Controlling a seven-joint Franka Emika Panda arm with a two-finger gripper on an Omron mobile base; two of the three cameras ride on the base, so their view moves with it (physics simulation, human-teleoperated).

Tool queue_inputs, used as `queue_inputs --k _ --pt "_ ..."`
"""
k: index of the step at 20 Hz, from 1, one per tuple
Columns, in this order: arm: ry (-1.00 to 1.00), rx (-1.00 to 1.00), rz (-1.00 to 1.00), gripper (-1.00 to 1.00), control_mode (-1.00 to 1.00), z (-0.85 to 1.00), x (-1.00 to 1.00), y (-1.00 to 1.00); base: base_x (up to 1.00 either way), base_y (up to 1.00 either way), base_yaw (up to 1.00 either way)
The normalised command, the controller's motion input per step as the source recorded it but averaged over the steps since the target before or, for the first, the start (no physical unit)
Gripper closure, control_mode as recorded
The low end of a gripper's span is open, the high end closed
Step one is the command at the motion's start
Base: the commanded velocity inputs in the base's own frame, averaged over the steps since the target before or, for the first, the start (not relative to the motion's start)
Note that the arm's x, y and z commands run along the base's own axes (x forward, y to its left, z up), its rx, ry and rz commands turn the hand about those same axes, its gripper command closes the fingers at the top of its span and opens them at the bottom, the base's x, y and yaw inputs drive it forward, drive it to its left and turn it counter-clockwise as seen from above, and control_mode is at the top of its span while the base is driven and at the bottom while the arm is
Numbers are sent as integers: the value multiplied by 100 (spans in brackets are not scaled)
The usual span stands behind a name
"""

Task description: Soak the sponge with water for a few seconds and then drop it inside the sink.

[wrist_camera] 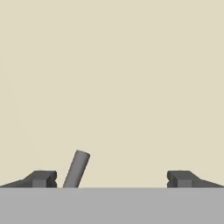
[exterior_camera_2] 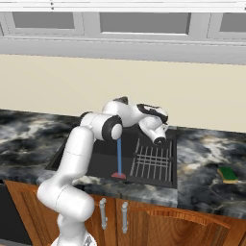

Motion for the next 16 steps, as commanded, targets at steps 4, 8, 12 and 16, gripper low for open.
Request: queue_inputs --k 4,8,12,16 --pt "0 9 0 -100 -100 40 -30 -36 0 0 0" --pt "2 3 0 -100 -100 40 -24 -33 0 0 0" --pt "4 1 0 -100 -100 31 -44 -37 0 0 0" --pt "2 3 0 -100 -100 30 -57 -40 0 0 0"
